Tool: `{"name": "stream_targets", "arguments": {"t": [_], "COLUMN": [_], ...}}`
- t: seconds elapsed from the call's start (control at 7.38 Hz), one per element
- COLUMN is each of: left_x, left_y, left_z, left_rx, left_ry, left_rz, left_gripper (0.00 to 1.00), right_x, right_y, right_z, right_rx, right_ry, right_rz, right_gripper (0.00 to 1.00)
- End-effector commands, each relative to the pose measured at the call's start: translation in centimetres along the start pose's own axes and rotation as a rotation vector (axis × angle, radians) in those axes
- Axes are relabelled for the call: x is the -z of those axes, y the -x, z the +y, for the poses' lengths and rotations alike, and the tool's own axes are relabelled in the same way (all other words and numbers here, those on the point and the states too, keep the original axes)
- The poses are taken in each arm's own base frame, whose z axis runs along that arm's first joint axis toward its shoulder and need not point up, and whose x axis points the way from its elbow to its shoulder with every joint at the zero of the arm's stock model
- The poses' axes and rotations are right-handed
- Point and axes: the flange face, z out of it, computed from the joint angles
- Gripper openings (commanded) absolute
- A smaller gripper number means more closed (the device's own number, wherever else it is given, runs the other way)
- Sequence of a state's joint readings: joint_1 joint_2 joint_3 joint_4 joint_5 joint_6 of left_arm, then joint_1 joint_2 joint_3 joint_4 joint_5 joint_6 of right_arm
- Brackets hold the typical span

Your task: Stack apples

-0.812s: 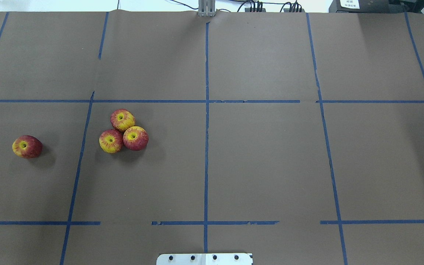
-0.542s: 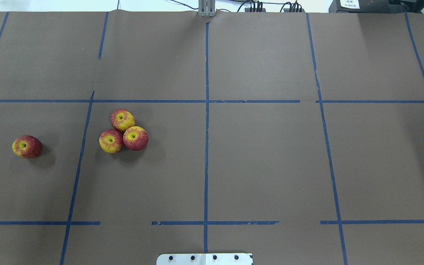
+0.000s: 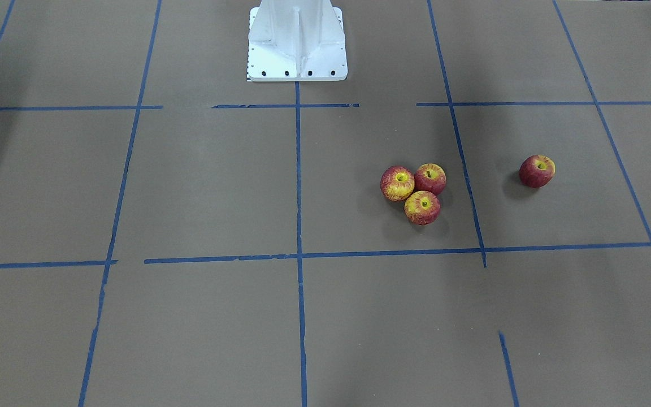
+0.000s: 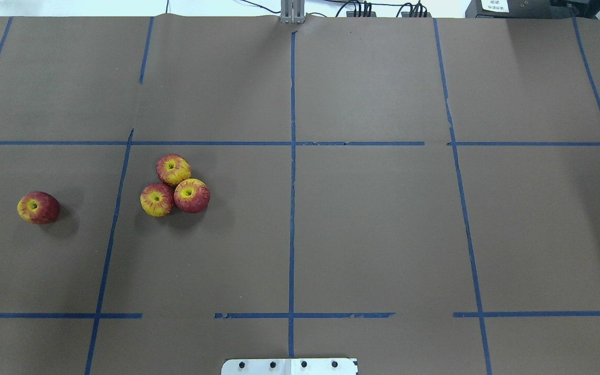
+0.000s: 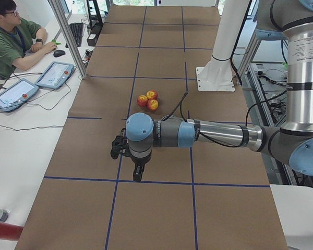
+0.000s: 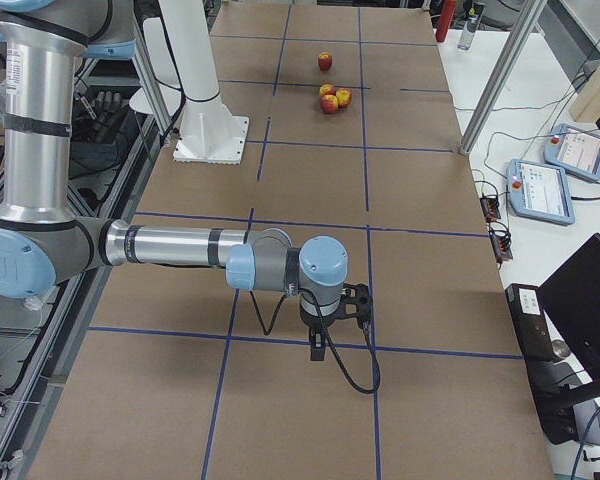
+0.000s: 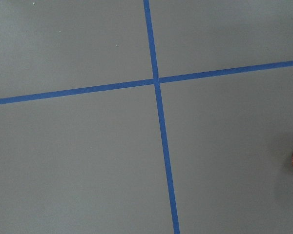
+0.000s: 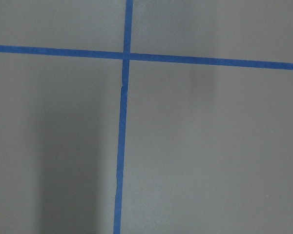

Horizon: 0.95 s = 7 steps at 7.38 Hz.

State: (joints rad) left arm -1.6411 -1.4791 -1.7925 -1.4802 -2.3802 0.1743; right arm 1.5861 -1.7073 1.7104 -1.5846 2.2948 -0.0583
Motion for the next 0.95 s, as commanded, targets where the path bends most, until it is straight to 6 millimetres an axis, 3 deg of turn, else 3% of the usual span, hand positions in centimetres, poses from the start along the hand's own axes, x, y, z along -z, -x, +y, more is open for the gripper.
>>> {"name": "stream_targets", "arguments": {"t": [0.0,0.14,0.41,0.68,0.81], "left_x": [1.4,2.1,-0.4,-5.4,-8.0], "left_y": [-1.6,-2.5,-8.2,-15.0,-18.2], "left_z": [-1.3,-1.7,-3.7,-5.0,-4.5], "left_rx": [-0.081,-0.052,0.007,0.083,0.113], "left_ry": [-0.071,-0.11,-0.132,-0.167,-0.158], "left_rz": [-0.01,-0.014,0.015,0.003,0.032], "left_gripper": [1.0,1.0,1.0,1.0,1.0], "right_x": [0.0,0.0,0.0,0.0,0.0], "right_y": [0.0,0.0,0.0,0.0,0.0], "right_z": [0.0,0.0,0.0,0.0,0.0], "right_rx": [0.0,0.0,0.0,0.0,0.0], "right_ry": [0.0,0.0,0.0,0.0,0.0], "right_rz": [0.0,0.0,0.0,0.0,0.0], "right_gripper": [1.0,1.0,1.0,1.0,1.0]}}
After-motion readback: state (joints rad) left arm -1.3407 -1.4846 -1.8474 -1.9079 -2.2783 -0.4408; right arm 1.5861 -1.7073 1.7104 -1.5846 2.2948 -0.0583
